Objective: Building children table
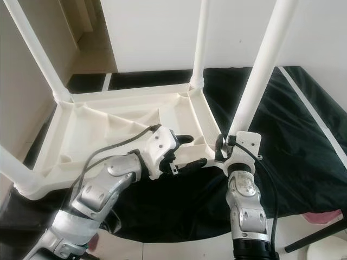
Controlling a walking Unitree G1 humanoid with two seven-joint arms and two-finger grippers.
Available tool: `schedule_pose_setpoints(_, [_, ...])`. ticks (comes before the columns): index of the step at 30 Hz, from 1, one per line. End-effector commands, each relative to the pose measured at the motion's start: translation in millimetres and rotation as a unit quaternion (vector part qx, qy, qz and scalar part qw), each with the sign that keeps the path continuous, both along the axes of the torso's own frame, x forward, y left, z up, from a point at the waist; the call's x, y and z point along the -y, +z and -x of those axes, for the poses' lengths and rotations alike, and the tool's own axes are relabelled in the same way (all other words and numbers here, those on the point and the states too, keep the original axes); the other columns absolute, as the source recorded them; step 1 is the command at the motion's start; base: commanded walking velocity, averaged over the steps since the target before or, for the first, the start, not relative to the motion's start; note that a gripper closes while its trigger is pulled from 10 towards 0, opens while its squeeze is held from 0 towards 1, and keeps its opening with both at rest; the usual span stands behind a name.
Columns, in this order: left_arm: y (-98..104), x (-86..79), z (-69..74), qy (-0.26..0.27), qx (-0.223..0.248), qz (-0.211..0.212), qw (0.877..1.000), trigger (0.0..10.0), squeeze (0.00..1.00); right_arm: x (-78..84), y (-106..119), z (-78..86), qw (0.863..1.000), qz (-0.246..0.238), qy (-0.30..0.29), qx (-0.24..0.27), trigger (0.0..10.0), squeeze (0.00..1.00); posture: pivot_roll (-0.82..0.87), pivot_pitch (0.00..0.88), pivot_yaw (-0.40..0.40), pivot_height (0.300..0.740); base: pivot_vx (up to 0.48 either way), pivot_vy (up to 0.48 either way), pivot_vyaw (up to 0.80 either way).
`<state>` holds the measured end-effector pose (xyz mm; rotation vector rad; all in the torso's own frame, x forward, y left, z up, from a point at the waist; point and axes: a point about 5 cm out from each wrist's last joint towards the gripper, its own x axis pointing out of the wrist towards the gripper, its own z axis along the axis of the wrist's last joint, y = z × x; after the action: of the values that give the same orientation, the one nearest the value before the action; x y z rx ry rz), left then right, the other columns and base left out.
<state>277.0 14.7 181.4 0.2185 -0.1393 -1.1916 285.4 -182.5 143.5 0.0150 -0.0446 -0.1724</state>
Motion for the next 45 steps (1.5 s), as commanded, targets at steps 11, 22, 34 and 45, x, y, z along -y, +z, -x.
schedule_pose_setpoints(11, [-4,2.8,5.8,-0.031,-0.004,-0.009,0.999,10.0,0.0,19.7,-2,-4.0,0.997,0.023,0.077,0.012,10.0,0.0,-0.09,0.019,0.014,0.74,0.0,0.0,0.0])
schedule_pose_setpoints(22, [-8,5.6,9.8,-0.035,-0.007,-0.01,0.999,10.0,0.0,30.1,2,-11.2,0.976,0.057,0.209,0.016,10.0,0.0,-0.09,0.009,0.019,0.74,0.0,0.0,0.0])
schedule_pose_setpoints(34, [-8,7.7,11.7,-0.041,-0.007,-0.011,0.999,10.0,0.0,31.1,6,-28.0,0.954,0.103,0.281,0.005,9.8,0.0,-0.09,0.011,0.022,0.74,0.0,0.0,0.0])
schedule_pose_setpoints(45, [-9,7.2,13.9,-0.037,-0.007,-0.011,0.999,10.0,0.0,29.7,-4,-30.7,0.944,0.114,0.309,-0.018,0.0,0.0,-0.08,0.016,0.013,0.74,0.0,0.0,0.0])
